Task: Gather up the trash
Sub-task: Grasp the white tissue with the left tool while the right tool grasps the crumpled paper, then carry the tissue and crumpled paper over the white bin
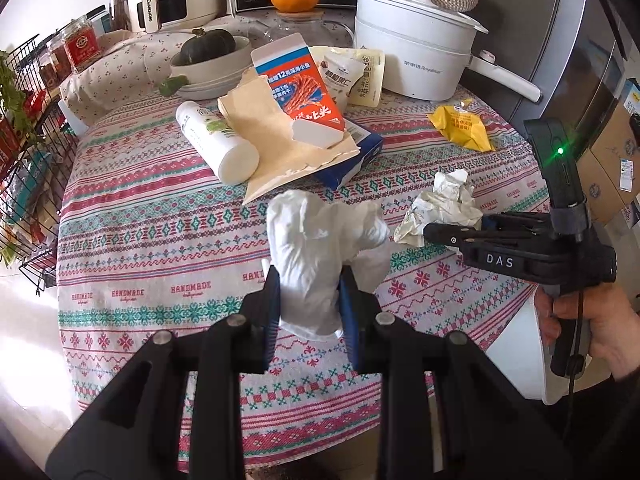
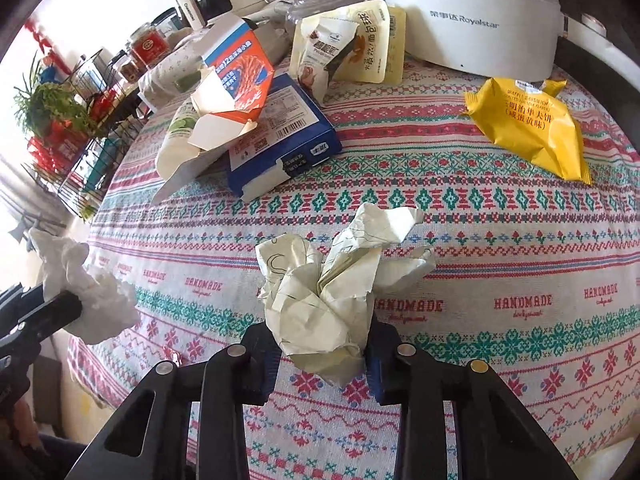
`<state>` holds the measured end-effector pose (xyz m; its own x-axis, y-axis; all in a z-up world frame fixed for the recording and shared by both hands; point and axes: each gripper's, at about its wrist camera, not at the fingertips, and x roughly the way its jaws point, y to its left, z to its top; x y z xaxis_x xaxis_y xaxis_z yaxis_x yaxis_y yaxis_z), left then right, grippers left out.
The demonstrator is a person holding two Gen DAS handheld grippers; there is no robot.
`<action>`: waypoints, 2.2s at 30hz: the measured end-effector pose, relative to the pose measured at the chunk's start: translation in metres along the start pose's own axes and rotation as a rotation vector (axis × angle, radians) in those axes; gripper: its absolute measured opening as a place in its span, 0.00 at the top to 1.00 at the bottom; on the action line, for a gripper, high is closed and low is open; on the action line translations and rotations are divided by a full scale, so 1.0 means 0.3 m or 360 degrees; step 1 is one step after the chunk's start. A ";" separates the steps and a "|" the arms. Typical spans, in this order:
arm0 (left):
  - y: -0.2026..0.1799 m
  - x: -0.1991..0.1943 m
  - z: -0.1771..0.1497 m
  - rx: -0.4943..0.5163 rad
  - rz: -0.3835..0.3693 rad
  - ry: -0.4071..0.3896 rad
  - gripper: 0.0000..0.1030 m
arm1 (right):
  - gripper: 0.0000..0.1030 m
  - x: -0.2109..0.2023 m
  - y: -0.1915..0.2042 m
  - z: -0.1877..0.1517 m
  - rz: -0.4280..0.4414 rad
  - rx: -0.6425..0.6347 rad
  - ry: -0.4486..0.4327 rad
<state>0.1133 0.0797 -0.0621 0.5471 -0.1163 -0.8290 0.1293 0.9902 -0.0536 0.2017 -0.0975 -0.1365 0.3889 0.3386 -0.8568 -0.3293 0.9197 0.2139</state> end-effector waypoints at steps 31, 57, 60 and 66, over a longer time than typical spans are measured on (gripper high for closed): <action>-0.341 -0.153 0.022 0.0270 -0.0284 -0.0174 0.72 | 0.68 -0.569 -0.231 -0.250 -0.0098 0.0114 -0.0154; -0.978 0.037 -0.167 0.0771 -0.0641 0.0166 0.71 | 0.67 -0.672 -0.699 -0.638 -0.0324 0.0498 0.0078; -1.025 0.063 -0.196 0.0812 -0.0665 0.0206 0.71 | 0.67 -0.664 -0.726 -0.667 -0.0329 0.0517 0.0122; -1.088 0.102 -0.235 0.0890 -0.0677 0.0235 0.60 | 0.67 -0.650 -0.769 -0.711 -0.0344 0.0564 0.0185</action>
<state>0.0295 -0.2416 -0.1093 0.2427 -0.4327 -0.8682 0.7324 0.6686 -0.1285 0.0182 -0.4183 -0.1188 0.3105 0.1244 -0.9424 0.0732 0.9853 0.1542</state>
